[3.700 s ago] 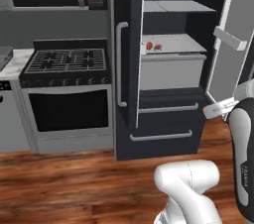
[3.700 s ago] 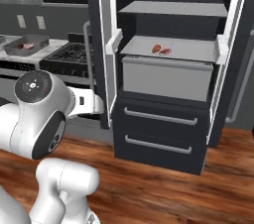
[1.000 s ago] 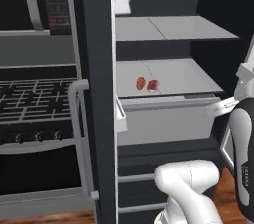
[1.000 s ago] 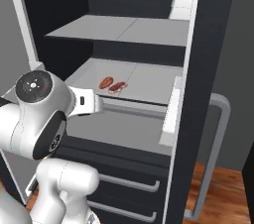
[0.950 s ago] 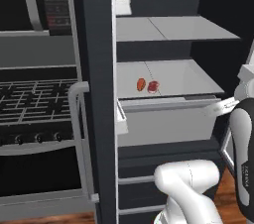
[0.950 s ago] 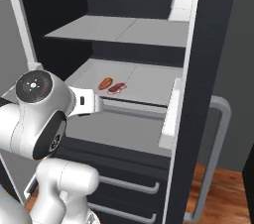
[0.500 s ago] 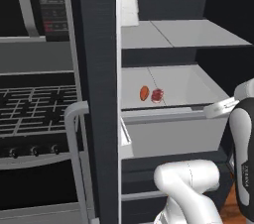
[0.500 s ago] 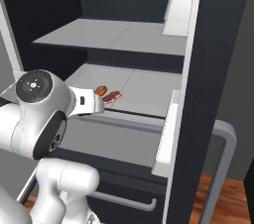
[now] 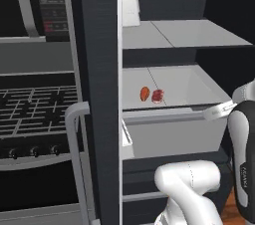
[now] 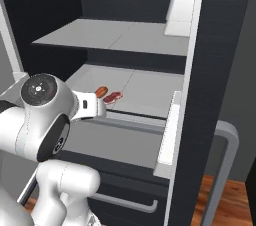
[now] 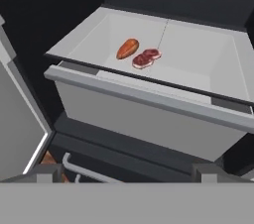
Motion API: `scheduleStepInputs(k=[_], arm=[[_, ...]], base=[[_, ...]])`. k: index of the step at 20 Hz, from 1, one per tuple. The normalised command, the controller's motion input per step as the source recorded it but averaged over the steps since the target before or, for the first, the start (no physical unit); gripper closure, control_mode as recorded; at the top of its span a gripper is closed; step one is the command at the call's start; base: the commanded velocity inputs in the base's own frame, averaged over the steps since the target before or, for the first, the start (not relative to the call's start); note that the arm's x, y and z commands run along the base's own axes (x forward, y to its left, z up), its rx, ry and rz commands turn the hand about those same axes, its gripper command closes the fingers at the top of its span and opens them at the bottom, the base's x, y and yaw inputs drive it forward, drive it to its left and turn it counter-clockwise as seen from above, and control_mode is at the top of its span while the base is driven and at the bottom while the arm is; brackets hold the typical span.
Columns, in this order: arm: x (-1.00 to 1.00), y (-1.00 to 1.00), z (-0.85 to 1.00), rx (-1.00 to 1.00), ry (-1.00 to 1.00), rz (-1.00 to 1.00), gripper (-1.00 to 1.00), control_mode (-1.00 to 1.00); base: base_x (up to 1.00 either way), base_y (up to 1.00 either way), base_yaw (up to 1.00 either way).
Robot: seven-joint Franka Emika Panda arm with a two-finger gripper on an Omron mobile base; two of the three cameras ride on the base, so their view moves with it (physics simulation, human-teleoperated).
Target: Place one sweet potato and one steak in each tupperware on the nearby counter, to pack two identical lunches.
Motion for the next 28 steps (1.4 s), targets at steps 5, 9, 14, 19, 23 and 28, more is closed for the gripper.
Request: scheduleStepInputs(k=[5,9,14,19,23,28], arm=[[0.38,0.00,-0.24,0.00,0.00,0.00,-1.00,-1.00],[0.62,0.07,-0.28,0.01,0.00,-0.01,-1.00,-1.00],[0.66,0.18,-0.20,0.01,0.01,-0.07,-1.00,-1.00],[0.60,0.18,-0.20,0.03,0.02,-0.11,-1.00,-1.00],[0.51,0.04,-0.23,0.07,0.00,-0.11,-1.00,-1.00],[0.42,0.00,-0.21,0.11,0.00,-0.12,-1.00,-1.00]], base=[[0.00,0.00,0.00],[0.00,0.00,0.00],[0.00,0.00,0.00],[0.00,0.00,0.00],[0.00,0.00,0.00],[0.00,0.00,0.00]])
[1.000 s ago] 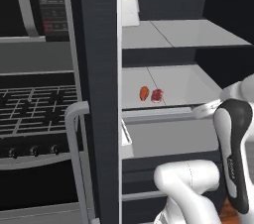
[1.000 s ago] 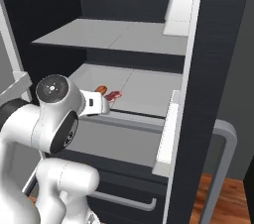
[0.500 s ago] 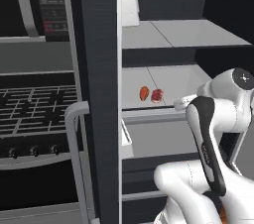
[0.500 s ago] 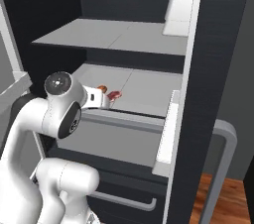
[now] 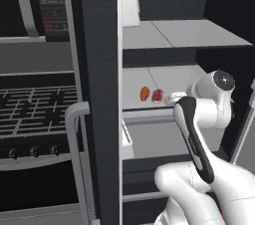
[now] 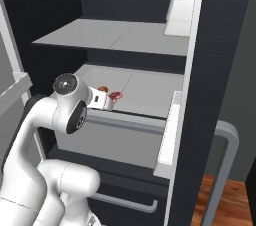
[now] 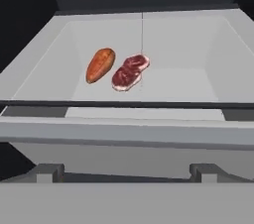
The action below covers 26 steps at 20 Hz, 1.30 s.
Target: Place one sweet potato and one steak in each tupperware on the nearby counter, to pack two identical lunches.
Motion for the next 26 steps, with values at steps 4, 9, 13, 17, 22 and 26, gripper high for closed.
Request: scheduleStepInputs(k=[4,9,13,17,22,26], arm=[[0.40,0.00,-0.12,0.13,0.00,-0.12,-1.00,-1.00],[0.31,0.00,0.00,0.03,0.03,-0.02,-1.00,-1.00],[0.19,0.00,-0.05,-0.01,0.01,0.00,-1.00,-1.00],[0.09,0.00,-0.15,-0.07,0.00,0.00,-1.00,-1.00],[0.12,0.00,-0.33,-0.10,0.00,0.00,-1.00,-1.00],[0.20,0.00,-0.35,-0.05,0.00,0.00,-1.00,-1.00]], base=[[0.00,0.00,0.00],[0.00,0.00,0.00],[0.00,0.00,0.00],[0.00,0.00,0.00],[0.00,0.00,0.00],[0.00,0.00,0.00]])
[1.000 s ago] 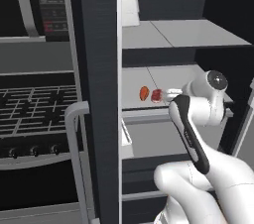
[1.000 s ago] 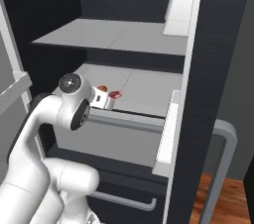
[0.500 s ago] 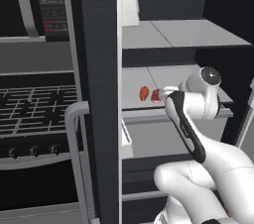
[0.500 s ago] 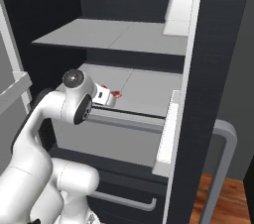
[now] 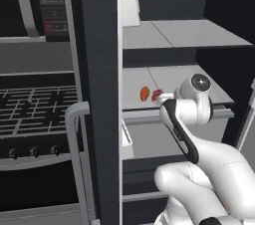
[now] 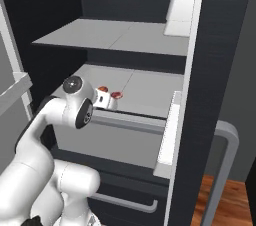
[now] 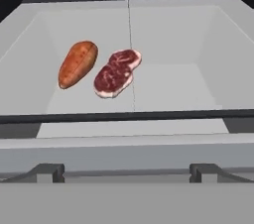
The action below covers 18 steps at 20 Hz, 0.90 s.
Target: Place one sweet potato and one steak in each tupperware on the nearby counter, to pack two identical lunches.
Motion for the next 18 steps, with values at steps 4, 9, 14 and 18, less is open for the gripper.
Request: scheduleStepInputs(k=[4,9,14,18], arm=[[0.23,0.00,-0.09,0.00,0.00,0.00,-1.00,-1.00],[0.21,0.00,0.00,0.00,0.05,0.00,-1.00,-1.00],[0.23,0.00,-0.02,0.00,0.07,0.00,-1.00,-1.00],[0.20,0.01,-0.09,0.00,0.05,0.00,-1.00,-1.00]], base=[[0.00,0.00,0.00],[0.00,0.00,0.00],[0.00,0.00,0.00],[0.00,0.00,0.00]])
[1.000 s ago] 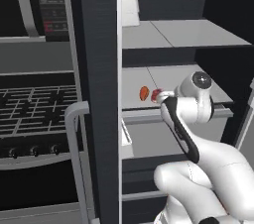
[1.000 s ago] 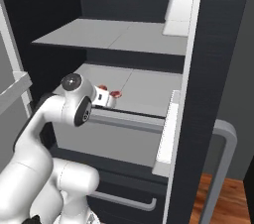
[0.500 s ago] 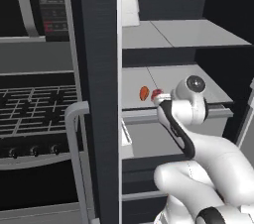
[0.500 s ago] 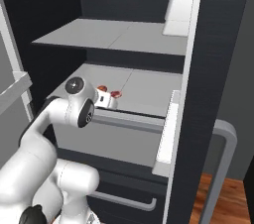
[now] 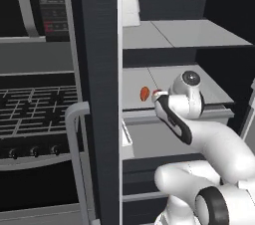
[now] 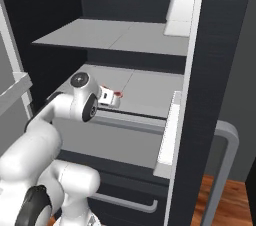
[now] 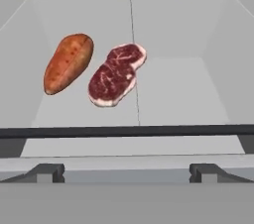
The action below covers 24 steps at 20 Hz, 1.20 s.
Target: Place one sweet potato and one steak in each tupperware on the nearby counter, to pack two identical lunches.
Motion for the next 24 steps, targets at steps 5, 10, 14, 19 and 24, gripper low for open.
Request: scheduleStepInputs(k=[5,10,14,19,24], arm=[[0.24,0.05,-0.20,0.00,0.01,0.00,-1.00,-1.00],[0.26,0.08,-0.27,0.00,0.00,0.00,-1.00,-1.00],[0.29,0.06,-0.25,0.00,0.00,0.00,-1.00,-1.00],[0.35,0.03,-0.21,0.00,0.00,0.00,-1.00,-1.00],[0.38,0.02,-0.18,0.00,0.00,0.00,-1.00,-1.00]], base=[[0.00,0.00,0.00],[0.00,0.00,0.00],[0.00,0.00,0.00],[0.00,0.00,0.00],[0.00,0.00,0.00]])
